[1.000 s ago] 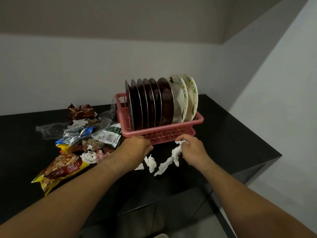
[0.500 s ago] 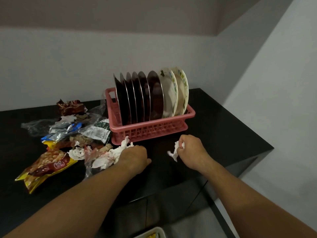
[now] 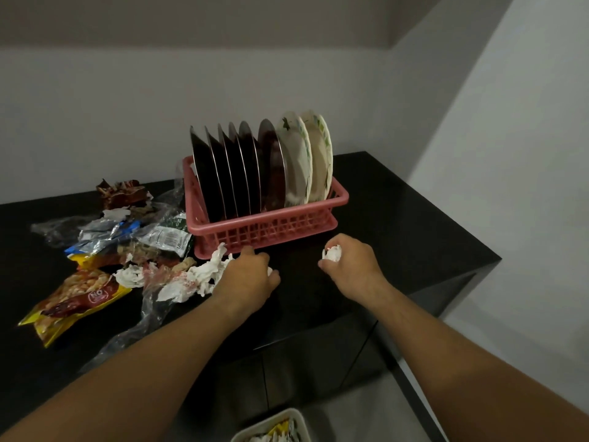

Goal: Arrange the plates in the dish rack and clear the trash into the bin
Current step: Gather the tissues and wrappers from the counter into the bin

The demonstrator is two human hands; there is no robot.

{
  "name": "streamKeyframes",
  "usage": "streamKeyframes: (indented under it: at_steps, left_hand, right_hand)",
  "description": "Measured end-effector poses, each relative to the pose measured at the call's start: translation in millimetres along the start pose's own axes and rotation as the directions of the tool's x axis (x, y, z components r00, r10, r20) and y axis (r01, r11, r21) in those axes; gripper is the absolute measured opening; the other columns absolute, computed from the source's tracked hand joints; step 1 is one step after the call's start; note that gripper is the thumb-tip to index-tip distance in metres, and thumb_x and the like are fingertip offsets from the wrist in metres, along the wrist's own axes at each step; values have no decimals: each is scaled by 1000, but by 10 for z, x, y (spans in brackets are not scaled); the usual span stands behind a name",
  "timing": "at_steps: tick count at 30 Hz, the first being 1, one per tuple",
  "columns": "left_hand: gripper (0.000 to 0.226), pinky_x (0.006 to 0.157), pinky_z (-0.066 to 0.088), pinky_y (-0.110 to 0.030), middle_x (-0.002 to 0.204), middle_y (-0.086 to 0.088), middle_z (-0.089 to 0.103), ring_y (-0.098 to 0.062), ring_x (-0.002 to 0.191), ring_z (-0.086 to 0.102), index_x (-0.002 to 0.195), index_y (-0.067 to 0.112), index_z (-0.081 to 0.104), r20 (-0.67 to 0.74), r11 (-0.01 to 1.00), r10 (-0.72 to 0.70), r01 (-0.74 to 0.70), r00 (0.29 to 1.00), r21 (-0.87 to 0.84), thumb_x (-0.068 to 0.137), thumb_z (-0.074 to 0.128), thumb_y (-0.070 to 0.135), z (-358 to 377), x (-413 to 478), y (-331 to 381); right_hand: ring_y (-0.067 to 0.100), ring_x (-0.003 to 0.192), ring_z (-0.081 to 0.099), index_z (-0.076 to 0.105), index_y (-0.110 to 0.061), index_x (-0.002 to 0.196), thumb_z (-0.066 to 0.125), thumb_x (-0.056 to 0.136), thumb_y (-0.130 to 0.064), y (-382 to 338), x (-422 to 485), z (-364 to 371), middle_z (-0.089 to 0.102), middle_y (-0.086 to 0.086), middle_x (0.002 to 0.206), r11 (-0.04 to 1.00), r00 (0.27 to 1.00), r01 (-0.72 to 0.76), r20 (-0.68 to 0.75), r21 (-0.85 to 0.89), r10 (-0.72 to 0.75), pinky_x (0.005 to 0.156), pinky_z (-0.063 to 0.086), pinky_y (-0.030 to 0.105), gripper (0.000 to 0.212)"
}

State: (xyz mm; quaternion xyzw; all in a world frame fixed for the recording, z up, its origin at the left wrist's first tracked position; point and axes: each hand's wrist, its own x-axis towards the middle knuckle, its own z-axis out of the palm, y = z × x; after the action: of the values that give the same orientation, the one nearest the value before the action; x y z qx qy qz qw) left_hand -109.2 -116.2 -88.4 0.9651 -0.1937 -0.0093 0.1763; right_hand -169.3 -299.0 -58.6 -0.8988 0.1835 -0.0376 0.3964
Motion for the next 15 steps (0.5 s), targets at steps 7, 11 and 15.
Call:
streamKeyframes:
  at_steps: [7, 11, 15]
  left_hand:
    - [29, 76, 56, -32, 105, -8, 64, -21, 84, 64, 121, 18, 63, 27, 975, -45, 50, 999, -216, 94, 53, 12, -375, -117, -22]
    - [27, 76, 48, -19, 116, -4, 65, -15, 95, 63, 120, 19, 66, 22, 985, 28, -24, 999, -172, 97, 53, 16, -487, -188, -150]
    - [20, 83, 49, -25, 107, 1, 70, -14, 96, 64, 106, 20, 72, 5, 978, 98, -96, 995, -188, 96, 55, 21, -696, -338, -302]
  right_hand:
    - [12, 80, 63, 58, -25, 94, 61, 92, -10, -177, -36, -11, 61, -2, 95, 1000, 1000, 1, 10, -27, -1, 65, 53, 27, 16]
    - [9, 84, 63, 59, -27, 113, 62, 92, -9, -281, -150, 65, 58, -8, 99, 999, 999, 38, 18, 19, -39, 69, 53, 24, 28]
    - [11, 81, 64, 58, -34, 94, 56, 98, -18, -541, -343, 158, 56, -11, 92, 996, 997, 70, -37, 59, -68, 71, 58, 28, 17]
